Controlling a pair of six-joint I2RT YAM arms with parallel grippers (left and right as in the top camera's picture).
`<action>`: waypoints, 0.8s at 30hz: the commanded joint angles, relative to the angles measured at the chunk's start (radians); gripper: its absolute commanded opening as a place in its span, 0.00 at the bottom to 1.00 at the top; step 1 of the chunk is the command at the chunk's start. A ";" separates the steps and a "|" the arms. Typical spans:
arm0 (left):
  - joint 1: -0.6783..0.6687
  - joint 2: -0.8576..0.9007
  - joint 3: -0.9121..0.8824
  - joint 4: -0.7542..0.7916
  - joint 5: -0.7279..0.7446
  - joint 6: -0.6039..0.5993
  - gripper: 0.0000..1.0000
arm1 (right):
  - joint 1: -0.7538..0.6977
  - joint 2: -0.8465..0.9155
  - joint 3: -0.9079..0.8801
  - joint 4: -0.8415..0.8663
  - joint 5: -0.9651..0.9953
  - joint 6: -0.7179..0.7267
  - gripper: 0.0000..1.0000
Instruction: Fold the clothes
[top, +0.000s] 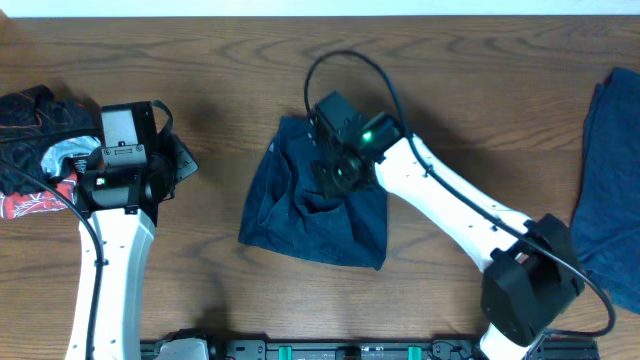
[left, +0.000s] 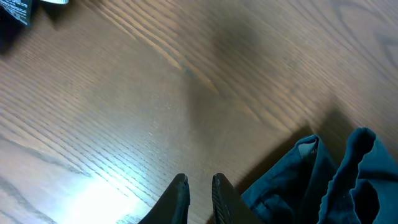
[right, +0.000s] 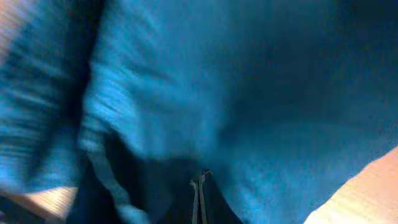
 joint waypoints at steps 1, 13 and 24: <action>0.005 -0.016 0.002 0.005 -0.013 0.013 0.17 | -0.002 -0.007 -0.052 0.007 -0.009 0.018 0.01; 0.005 -0.016 0.002 0.013 -0.013 0.014 0.17 | 0.236 -0.007 -0.070 0.111 -0.117 0.022 0.01; 0.005 -0.016 0.002 0.012 -0.012 0.013 0.24 | 0.157 -0.018 0.028 0.057 0.056 -0.021 0.01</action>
